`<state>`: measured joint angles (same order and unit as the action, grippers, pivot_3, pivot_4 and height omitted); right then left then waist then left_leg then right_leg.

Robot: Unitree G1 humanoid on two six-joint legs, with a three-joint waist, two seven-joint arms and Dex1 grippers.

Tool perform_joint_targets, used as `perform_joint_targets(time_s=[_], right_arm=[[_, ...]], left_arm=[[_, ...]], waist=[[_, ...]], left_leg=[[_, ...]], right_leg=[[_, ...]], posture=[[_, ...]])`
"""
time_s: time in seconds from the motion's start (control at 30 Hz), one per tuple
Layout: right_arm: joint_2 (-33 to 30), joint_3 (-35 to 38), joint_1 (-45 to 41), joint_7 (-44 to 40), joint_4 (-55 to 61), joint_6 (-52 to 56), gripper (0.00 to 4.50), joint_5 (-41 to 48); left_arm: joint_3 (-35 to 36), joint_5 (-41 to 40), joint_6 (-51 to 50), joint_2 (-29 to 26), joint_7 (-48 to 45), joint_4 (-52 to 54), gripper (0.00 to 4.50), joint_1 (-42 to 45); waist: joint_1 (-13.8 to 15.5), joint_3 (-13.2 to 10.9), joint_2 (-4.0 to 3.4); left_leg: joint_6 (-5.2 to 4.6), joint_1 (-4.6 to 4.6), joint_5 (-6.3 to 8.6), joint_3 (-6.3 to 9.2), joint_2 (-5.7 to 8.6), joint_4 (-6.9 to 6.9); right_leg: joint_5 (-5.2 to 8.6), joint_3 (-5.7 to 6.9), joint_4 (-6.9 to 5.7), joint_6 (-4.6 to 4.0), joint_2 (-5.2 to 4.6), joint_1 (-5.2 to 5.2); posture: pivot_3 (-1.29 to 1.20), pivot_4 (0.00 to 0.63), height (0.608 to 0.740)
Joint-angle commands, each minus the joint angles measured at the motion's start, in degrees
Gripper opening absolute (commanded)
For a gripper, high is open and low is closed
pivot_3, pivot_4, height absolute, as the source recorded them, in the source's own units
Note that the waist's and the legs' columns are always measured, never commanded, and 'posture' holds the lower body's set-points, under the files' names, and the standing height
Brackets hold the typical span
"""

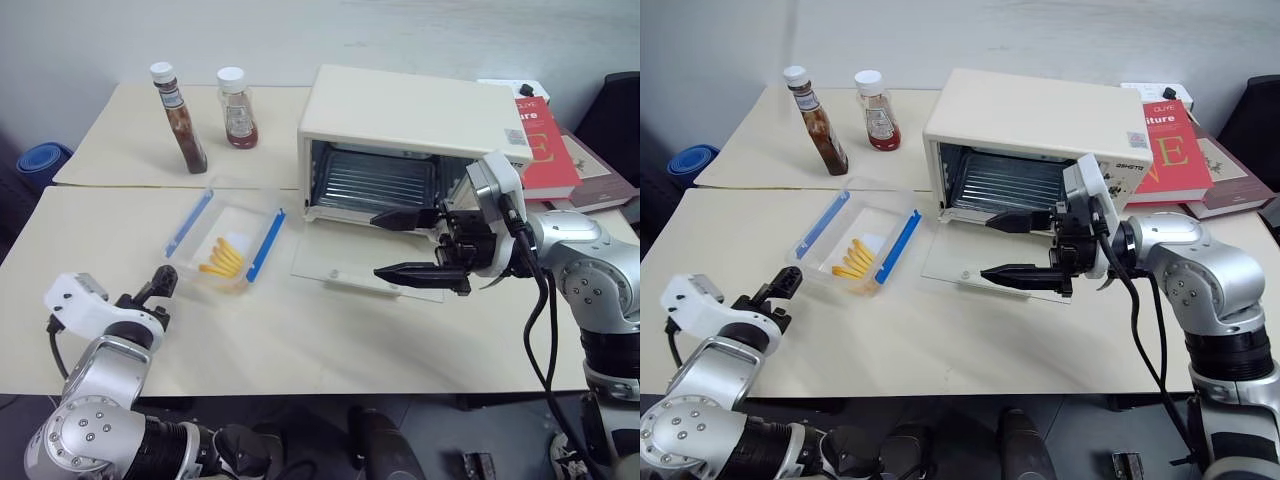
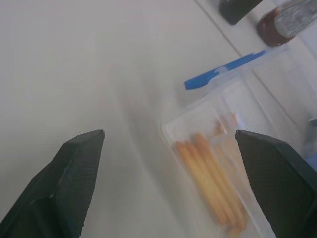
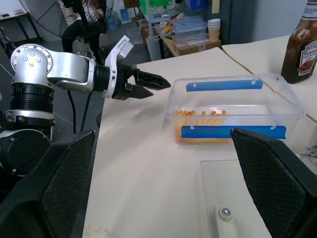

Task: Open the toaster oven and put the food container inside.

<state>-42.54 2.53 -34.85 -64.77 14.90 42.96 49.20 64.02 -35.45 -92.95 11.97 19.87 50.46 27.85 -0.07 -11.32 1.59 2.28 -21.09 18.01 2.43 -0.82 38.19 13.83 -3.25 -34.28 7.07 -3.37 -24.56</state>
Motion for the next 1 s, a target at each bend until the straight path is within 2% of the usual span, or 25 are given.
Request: perform_joint_targets(time_s=[0.03,0.17,0.33,0.4,0.47,0.57,0.63,0.67,0.73,0.93,1.0], right_arm=[[0.0,2.5,0.5,1.1,3.1,0.4,4.50,2.1],[0.2,3.4,1.4,2.6,4.2,0.8,4.50,2.9],[-0.3,4.6,3.4,3.7,5.6,0.9,4.50,3.7],[-0.5,5.1,3.9,3.9,5.9,1.0,4.50,4.0],[-0.7,5.4,4.3,4.0,6.1,1.0,4.50,4.2],[-0.9,5.7,4.7,4.2,6.3,1.0,4.50,4.4],[-0.8,5.7,4.7,4.2,6.3,1.0,4.50,4.4],[-0.7,5.6,4.6,4.1,6.2,1.0,4.50,4.3],[-0.6,5.3,4.4,4.1,6.0,0.9,4.50,4.0],[-1.2,5.9,4.0,4.2,6.4,1.8,4.50,4.8],[-1.4,6.1,4.0,4.3,6.5,2.0,4.50,5.0]], left_arm=[[-3.3,-9.3,0.5,3.2,6.9,-3.8,4.48,3.2],[-6.2,-22.2,0.5,-5.5,13.9,-11.5,4.48,2.3],[-9.5,-43.8,0.5,-20.2,21.6,-20.2,4.48,-3.3],[-15.7,-61.0,10.2,-30.9,29.5,-24.0,4.48,-11.3],[-19.3,-72.9,18.9,-41.9,34.1,-27.2,4.48,-19.1],[-22.3,-77.5,27.5,-49.6,34.2,-27.9,4.48,-25.1],[-24.7,-77.5,32.2,-51.1,32.9,-26.3,4.48,-26.3],[-26.1,-77.5,34.5,-51.5,32.7,-25.5,4.48,-26.0],[-29.0,-77.5,38.9,-51.0,33.5,-24.0,4.48,-24.4],[-38.1,-77.5,50.4,-45.9,41.5,-18.4,4.48,-20.3],[-40.7,-77.5,52.8,-44.2,45.1,-17.6,4.48,-18.9]], waist=[[0.1,0.0,-0.01],[0.2,0.0,0.00],[-0.7,0.0,0.01],[-1.2,0.0,0.01],[-1.4,0.0,0.03],[-1.3,0.0,-0.02],[-0.7,0.0,-0.06],[-0.3,0.0,-0.06],[0.3,0.0,-0.05],[0.3,0.0,-0.05],[0.2,0.0,-0.05]], left_leg=[[0.00,0.00,0.00,0.00,0.00,0.00],[0.07,0.00,-0.05,0.07,0.06,0.01],[0.10,0.04,-0.04,0.01,-0.02,-0.09],[0.12,0.03,-0.04,0.01,-0.06,-0.14],[0.22,0.01,-0.05,0.08,-0.12,-0.17],[0.57,0.00,-0.14,0.10,-0.09,-0.19],[0.58,0.05,-0.22,-0.02,0.00,-0.19],[0.56,0.11,-0.24,0.00,-0.01,-0.20],[0.55,0.17,-0.25,0.00,0.00,-0.19],[0.47,0.06,-0.19,-0.02,0.04,-0.20],[0.47,0.03,-0.19,-0.01,0.02,-0.21]], right_leg=[[0.00,0.00,0.01,0.00,-0.01,0.00],[-0.03,0.01,0.02,0.03,-0.03,0.04],[0.02,0.00,-0.17,-0.05,-0.03,-0.13],[0.06,0.01,-0.27,-0.13,-0.03,-0.24],[0.11,0.00,-0.46,-0.21,-0.08,-0.43],[0.16,-0.04,-0.57,-0.30,-0.17,-0.55],[0.29,0.02,-0.40,-0.56,-0.20,-0.38],[0.65,0.05,-0.22,-1.24,-0.18,-0.22],[0.65,0.09,-0.06,-1.26,-0.18,-0.01],[0.55,0.04,0.05,-1.10,-0.19,-0.02],[0.12,0.04,0.06,-0.32,-0.16,-0.03]], posture=[[0.00,0.150,0.740],[0.00,0.150,0.740],[0.00,0.150,0.740],[0.00,0.150,0.740],[0.00,0.150,0.740],[0.00,0.150,0.740],[0.00,0.150,0.740],[0.00,0.150,0.740],[0.00,0.150,0.740],[0.00,0.150,0.740],[0.00,0.150,0.740]])
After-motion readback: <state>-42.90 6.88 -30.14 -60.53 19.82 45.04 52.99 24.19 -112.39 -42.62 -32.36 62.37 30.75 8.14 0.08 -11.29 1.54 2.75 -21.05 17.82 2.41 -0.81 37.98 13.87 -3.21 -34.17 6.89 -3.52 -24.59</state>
